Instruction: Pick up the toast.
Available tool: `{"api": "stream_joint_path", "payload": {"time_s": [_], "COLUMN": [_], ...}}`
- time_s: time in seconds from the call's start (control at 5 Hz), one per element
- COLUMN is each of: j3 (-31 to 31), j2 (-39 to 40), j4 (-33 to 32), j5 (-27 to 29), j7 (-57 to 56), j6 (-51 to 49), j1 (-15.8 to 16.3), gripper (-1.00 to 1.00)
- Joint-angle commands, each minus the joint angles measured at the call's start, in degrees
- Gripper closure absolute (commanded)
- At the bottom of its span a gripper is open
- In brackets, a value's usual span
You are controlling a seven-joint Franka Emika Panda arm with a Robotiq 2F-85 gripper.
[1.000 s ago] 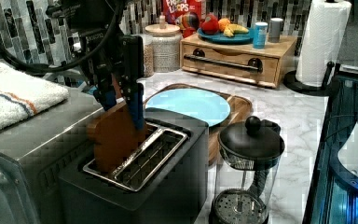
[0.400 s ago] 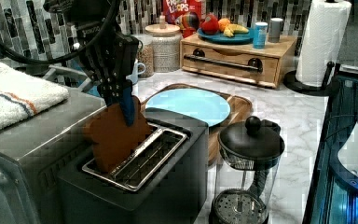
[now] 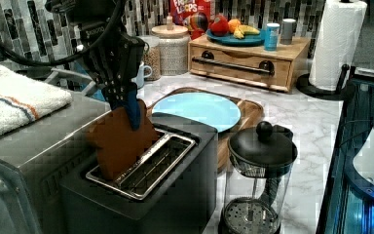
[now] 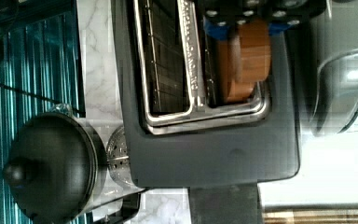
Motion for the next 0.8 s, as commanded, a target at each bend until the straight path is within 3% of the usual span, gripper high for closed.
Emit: {"api": "stream_joint_path", "payload": {"time_s": [0.2,0.6,0.8], "j3": [-0.36,-1.46,-3.20], "j2": [-5.78,-2.57,-4.05], "j4": [14.84,24.27,23.49], "j5": [3.92,5.90,5.61], "j7": [-6.57,-8.95,-11.44], "j6": [-2.65,-10.24,-11.31], "j1": [-3.19,-6.46,-7.27], "gripper": [1.00,1.00,1.00]}}
